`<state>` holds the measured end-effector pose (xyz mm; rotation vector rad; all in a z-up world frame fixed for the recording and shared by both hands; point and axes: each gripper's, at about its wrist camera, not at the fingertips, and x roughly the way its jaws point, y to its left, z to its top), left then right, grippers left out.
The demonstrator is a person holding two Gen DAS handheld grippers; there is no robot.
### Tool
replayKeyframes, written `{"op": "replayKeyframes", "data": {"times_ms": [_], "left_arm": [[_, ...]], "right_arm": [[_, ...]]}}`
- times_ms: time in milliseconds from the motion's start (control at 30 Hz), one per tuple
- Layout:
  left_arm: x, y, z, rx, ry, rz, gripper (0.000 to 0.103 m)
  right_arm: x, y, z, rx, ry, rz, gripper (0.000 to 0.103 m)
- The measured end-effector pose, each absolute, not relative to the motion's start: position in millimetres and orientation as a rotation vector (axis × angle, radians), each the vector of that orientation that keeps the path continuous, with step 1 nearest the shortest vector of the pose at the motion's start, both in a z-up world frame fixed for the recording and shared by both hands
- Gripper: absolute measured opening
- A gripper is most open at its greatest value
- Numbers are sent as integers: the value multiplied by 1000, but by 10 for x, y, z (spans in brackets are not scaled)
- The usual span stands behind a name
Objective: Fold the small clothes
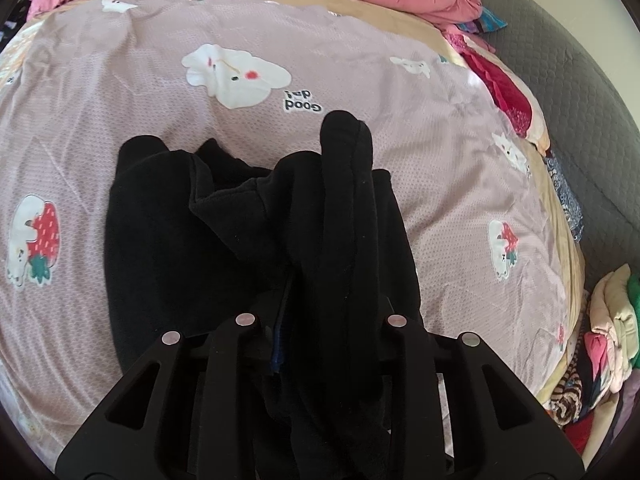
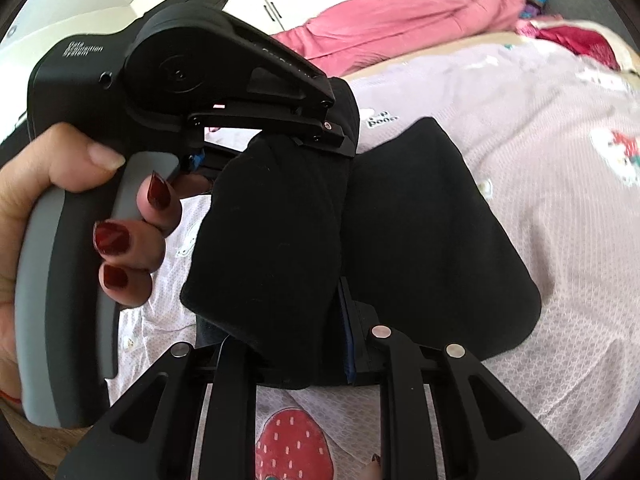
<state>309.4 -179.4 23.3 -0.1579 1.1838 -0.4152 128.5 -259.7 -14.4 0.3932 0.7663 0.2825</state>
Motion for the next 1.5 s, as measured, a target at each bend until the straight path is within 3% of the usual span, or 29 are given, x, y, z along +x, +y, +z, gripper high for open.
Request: {"op": "replayKeyframes", "data": {"times_ms": [433,500,567,600,800,967,1133,1200,1333,1500], "left_arm": [[3127,-2091,106,-100,1206,-420,24],[3133,-2130,81,-88,1212,-427,28],[3146,-2149,63,-123,1225,-465,50],[3157,-2139,63,-165,1232,-489,54],[3114,-2039,244,-238,1168,-540,60],[3033,-1684,380,-263,1091,-492,60],[2946,-1343,427,-202,1017,-392,63],[2886,-1203,393,-168,1001,-354,63],[2796,-1067,298,-107,1002,-322,63],[2680,-1031,214,-59,996,-315,65]], "right_arm": [[1280,-2799,-231,494,788,250,16],[1275,-2834,-251,528,796,255,16],[1298,-2910,-319,598,815,261,16],[1308,-2948,-357,633,823,268,16],[1363,-3203,-578,888,863,328,18],[1443,-3273,-496,875,875,369,33],[1511,-3425,-307,838,856,373,66],[1618,-3458,-274,839,876,413,74],[1980,-3409,-189,815,954,511,83],[2293,-3334,-235,725,1051,489,83]]}}
